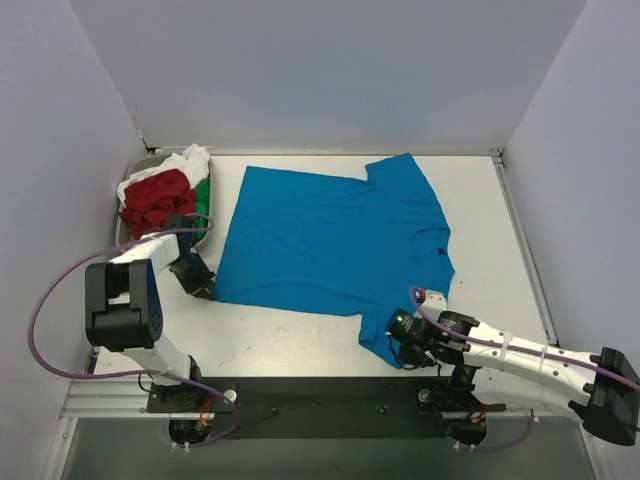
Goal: Fold and stack the t-shirts
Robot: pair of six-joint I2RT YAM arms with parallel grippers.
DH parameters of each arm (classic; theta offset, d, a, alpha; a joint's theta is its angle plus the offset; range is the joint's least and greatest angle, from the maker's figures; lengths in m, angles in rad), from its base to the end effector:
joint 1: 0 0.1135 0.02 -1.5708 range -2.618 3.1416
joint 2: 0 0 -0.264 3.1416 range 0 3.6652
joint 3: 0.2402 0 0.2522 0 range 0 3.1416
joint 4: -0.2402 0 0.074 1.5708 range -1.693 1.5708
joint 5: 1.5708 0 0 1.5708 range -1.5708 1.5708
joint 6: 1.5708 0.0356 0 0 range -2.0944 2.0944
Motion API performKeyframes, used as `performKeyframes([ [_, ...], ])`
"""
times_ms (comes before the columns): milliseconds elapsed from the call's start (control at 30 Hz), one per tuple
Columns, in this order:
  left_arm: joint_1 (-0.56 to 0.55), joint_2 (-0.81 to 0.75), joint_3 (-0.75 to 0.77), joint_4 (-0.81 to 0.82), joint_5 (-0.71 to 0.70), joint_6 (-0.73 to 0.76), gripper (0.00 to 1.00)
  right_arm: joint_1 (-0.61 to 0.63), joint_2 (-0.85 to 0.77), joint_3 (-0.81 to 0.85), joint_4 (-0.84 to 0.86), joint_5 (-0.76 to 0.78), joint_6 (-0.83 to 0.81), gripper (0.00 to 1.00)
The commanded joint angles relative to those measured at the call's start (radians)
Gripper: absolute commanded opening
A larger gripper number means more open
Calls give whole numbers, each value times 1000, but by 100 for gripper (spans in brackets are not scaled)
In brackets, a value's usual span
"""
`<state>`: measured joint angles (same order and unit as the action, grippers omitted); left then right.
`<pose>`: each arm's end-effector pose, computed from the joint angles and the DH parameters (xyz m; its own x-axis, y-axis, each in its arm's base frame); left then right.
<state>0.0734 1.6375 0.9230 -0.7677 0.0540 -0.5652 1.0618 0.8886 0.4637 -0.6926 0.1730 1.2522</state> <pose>0.2711 0.0180 0.1526 -0.8022 -0.5952 -0.0459 -0.5899 0.8022 -0.0928 0.0781 0.1273 0.1740 -0.9192 0.2725 -0.2841 0.1581 0.9165 0.3674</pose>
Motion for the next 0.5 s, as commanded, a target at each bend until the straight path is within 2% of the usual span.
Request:
performKeyframes([
  [0,2,39,23,48,-8,-13,15,6,-14,12,-56,34,3,0],
  [33,2,42,27,48,-9,-13,13,7,-19,12,-54,36,6,0],
  [133,0,51,30,51,-8,-13,0,6,-30,4,-53,36,9,0],
  [267,0,44,28,53,-8,-13,0,7,-30,18,-68,59,0,0],
  [467,-9,-112,37,-8,1,10,0,7,-60,133,-212,167,-31,0],
])
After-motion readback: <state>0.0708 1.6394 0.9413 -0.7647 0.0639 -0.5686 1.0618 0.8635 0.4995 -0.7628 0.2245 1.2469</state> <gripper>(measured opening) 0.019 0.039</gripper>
